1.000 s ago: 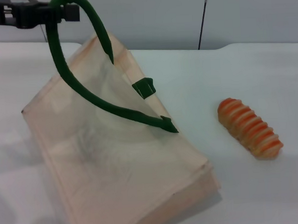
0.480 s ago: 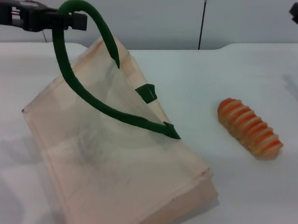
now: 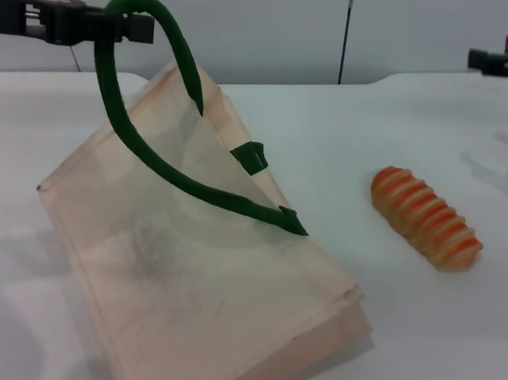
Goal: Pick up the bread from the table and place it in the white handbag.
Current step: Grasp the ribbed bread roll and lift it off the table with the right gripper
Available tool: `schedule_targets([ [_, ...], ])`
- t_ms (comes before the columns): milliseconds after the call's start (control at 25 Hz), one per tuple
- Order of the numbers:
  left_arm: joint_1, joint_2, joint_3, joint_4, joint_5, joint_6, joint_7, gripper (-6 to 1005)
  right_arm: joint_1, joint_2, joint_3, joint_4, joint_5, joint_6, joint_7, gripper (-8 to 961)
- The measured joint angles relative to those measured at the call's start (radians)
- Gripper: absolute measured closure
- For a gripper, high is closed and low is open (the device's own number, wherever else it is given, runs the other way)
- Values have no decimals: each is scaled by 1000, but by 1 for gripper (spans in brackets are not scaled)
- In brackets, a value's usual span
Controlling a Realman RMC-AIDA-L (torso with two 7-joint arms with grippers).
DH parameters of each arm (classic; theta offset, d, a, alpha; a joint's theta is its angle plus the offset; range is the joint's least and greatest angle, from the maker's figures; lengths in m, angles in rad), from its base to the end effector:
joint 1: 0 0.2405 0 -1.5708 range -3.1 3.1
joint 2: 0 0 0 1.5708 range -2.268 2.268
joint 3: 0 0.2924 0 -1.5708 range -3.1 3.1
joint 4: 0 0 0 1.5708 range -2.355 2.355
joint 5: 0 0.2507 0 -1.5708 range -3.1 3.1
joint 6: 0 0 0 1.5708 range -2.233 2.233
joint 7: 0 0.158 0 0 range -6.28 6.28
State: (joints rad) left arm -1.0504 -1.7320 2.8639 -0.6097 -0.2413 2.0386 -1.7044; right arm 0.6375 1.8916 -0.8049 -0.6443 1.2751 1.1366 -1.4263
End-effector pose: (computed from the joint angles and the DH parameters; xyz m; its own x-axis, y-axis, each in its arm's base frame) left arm -0.2238 0.4610 0.1575 0.7285 0.4998 0.4686 0.5444 -0.8375 0.0470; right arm 0.3141 0.4918 0.0700 0.7144 -0.4315 -0.5509 -0.6836 -0.5985 -0.4177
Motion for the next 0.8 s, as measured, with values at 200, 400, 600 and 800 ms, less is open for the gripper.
schedule_targets([
  [200,9,-4,0,0,-1,-4,1,874,6,15,7,-135,-235,106,104,62],
  [400,13,-4,0,1,-1,-10,0,873,18,47,2,-195,-405,168,140,60],
  [600,24,-4,0,1,-7,-12,0,871,53,92,5,-200,-559,174,140,59],
  [800,27,-4,0,1,-13,-12,0,870,66,103,1,-194,-580,215,148,58],
])
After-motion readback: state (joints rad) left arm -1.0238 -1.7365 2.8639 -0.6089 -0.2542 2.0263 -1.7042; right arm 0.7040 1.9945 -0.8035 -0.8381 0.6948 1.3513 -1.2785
